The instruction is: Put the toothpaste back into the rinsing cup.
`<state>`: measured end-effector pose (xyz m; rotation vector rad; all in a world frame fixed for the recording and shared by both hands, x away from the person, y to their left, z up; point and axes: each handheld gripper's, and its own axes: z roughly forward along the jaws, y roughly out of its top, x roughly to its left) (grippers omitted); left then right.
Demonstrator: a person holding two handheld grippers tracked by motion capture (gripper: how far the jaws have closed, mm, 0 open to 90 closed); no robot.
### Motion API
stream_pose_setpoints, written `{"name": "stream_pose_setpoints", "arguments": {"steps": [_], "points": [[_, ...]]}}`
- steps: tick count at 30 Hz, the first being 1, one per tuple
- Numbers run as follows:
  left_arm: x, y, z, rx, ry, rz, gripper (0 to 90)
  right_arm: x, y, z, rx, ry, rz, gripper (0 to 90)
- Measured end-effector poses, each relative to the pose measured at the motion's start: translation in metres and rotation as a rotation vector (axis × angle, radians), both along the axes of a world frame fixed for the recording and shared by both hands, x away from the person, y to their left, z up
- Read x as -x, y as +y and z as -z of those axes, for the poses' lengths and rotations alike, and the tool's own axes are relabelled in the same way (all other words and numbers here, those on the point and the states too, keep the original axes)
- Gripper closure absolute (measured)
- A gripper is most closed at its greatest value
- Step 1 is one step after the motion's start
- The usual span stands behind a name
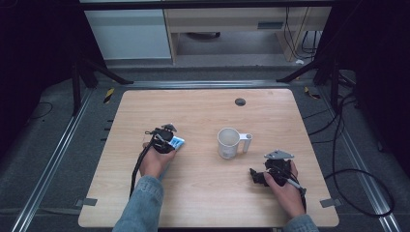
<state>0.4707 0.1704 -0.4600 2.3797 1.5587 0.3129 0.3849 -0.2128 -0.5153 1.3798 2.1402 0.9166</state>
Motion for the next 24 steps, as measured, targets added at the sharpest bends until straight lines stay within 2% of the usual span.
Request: {"name": "stream_pose_setpoints", "arguments": {"steps": [3, 4, 5, 6, 9, 11, 12, 15, 22, 24], "points": [[0.006, -0.001, 0.0, -0.005, -0.022, -0.001, 70.5, 0.0, 0.0, 0.0, 0.0, 0.0, 0.0, 0.4], [0.009, 0.0, -0.002, 0.013, -0.042, -0.024, 70.8, 0.0, 0.0, 0.0, 0.001, 0.0, 0.001, 0.4], [0.009, 0.0, -0.002, 0.013, -0.042, -0.024, 71.0, 0.0, 0.0, 0.0, 0.001, 0.0, 0.001, 0.4], [0.011, 0.0, -0.003, 0.016, -0.058, -0.034, 71.0, 0.0, 0.0, 0.0, 0.001, 0.0, 0.001, 0.4], [0.015, -0.005, -0.009, 0.007, -0.101, -0.023, 71.5, 0.0, 0.0, 0.0, 0.0, 0.0, 0.001, 0.4], [0.018, -0.007, -0.016, 0.034, -0.131, -0.026, 71.7, 0.0, 0.0, 0.0, 0.001, 0.0, 0.001, 0.4], [0.02, -0.008, -0.02, 0.055, -0.16, -0.034, 71.8, 0.0, 0.0, 0.0, 0.0, 0.0, 0.001, 0.4], [0.025, -0.011, -0.028, 0.088, -0.209, -0.047, 72.1, 0.0, 0.0, 0.0, 0.002, -0.002, -0.004, 0.4], [0.044, -0.018, -0.052, 0.158, -0.353, -0.052, 72.3, 0.0, 0.0, 0.0, 0.001, 0.0, -0.007, 0.4], [0.046, -0.019, -0.055, 0.167, -0.363, -0.05, 72.3, 0.0, 0.0, 0.0, 0.001, 0.0, -0.007, 0.4]]}}
